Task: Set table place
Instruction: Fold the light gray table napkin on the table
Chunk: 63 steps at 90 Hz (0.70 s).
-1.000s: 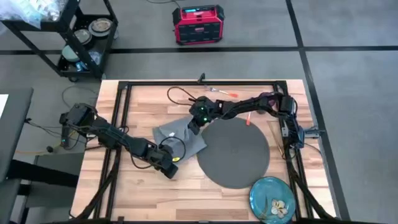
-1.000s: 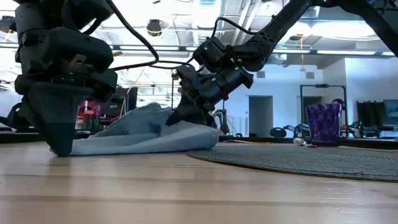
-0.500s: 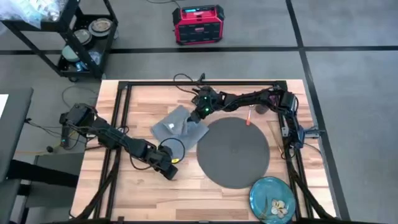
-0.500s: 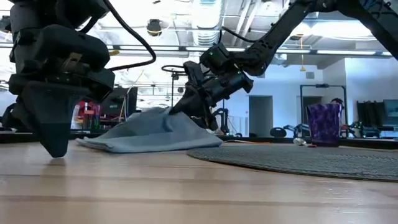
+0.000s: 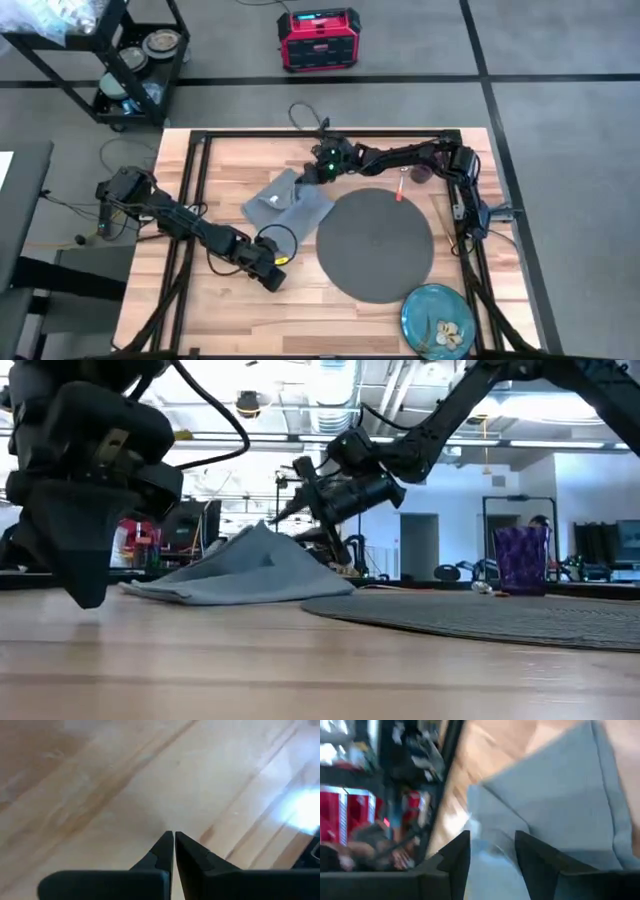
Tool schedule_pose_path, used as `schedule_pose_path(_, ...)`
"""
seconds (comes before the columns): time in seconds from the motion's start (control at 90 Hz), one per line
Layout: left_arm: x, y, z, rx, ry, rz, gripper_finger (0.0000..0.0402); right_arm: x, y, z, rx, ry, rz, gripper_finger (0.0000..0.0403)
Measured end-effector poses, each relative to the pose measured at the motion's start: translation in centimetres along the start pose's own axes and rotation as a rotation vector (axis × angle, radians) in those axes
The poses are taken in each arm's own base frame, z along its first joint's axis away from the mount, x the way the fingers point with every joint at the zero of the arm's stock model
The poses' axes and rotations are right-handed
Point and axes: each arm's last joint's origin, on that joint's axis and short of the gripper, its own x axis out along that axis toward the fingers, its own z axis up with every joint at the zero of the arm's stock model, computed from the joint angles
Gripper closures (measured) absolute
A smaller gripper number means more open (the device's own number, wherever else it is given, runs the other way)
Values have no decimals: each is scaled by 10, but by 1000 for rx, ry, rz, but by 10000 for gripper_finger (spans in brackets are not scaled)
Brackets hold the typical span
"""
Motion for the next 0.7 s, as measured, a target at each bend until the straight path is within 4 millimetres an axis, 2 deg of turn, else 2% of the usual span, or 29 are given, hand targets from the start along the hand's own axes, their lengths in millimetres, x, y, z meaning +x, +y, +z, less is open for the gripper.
schedule_pose_path(0.1, 0, -1, -2, -10, 2, -11, 402, -3, 7, 9, 87, -108, 48, 259)
schedule_pose_path(0.233, 0, -2, -5, -2, 6, -19, 402, -14, 1, 28, 145, -180, 56, 259)
schedule_pose_path(0.289, 0, -2, -5, -2, 0, -18, 402, -20, 3, 32, 85, -162, 66, 260)
schedule_pose_path(0.367, 0, -3, -4, 7, -34, -18, 402, -24, 16, 28, -73, -64, 127, 266)
schedule_pose_path(0.489, -2, -8, 6, 44, -97, -44, 402, -32, 31, 1, -287, 243, 141, 283)
schedule_pose_path(0.611, -9, -21, 30, 117, -167, -67, 401, -44, 35, -43, -512, 437, -95, 297)
schedule_pose_path(0.7, -16, -29, 48, 177, -211, -75, 402, -46, 37, -66, -672, 506, -215, 300)
